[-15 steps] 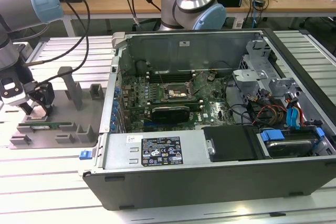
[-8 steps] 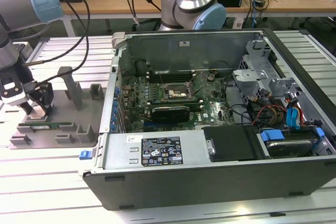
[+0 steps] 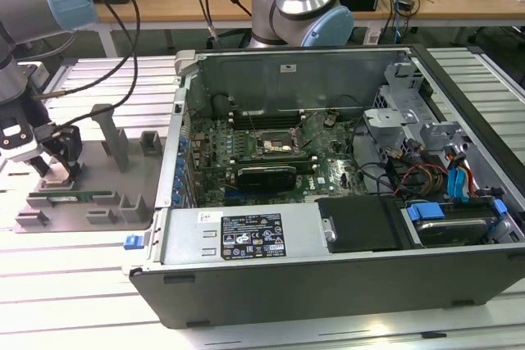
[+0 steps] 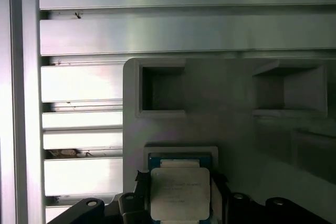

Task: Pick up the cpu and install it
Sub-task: 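Pick up the cpu and move it towards the insertion slot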

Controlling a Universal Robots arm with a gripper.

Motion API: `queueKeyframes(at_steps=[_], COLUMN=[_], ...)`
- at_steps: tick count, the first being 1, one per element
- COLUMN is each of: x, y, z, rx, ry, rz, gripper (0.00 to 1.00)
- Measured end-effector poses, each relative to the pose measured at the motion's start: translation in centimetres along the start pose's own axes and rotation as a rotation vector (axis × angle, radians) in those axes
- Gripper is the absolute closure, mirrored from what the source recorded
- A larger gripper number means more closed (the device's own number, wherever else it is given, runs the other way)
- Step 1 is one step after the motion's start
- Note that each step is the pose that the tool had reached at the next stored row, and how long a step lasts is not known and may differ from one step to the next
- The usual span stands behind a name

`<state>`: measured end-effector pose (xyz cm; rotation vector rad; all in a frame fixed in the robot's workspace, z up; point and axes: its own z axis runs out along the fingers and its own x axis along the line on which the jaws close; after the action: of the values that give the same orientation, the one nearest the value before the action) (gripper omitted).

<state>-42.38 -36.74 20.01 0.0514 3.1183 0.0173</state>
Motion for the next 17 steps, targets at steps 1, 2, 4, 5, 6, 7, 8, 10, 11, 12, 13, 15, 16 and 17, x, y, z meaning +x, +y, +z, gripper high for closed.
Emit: queueKeyframes(at_steps=[1, 2, 4, 5, 6, 7, 8, 10, 11, 12, 13, 15, 16, 17], x=[-0.02, -0.02, -0.03, -0.04, -0.05, -0.06, -0.06, -0.07, -0.07, -0.08, -0.09, -0.09, -0.1, -0.11], y=[0.01, 0.01, 0.04, 0.04, 0.05, 0.06, 0.06, 0.07, 0.08, 0.09, 0.09, 0.11, 0.12, 0.14], z=[-0.68, -0.94, -1.52, -1.77, -2.01, -2.45, -2.67, -3.1, -3.27, -3.64, -3.85, -4.31, -4.56, -4.97], rx=[0.0, 0.0001, 0.0001, 0.0, 0.0, 0.0, 0.0, 0.0001, 0.0, 0.0, 0.0, 0.0, 0.0, -0.0001], ry=[0.0, 0.0, 0.0, 0.0, -0.0001, 0.0, 0.0, 0.0, 0.0, 0.0, -0.0001, 0.0, 0.0, -0.0002], rz=[0.0, 0.0, 0.0, 0.0, 0.0, 0.0, 0.0, 0.0, 0.0, 0.0, 0.0, 0.0, 0.0, 0.0], gripper=[0.45, 0.45, 0.45, 0.45, 0.45, 0.45, 0.45, 0.45, 0.45, 0.45, 0.45, 0.45, 0.45, 0.45])
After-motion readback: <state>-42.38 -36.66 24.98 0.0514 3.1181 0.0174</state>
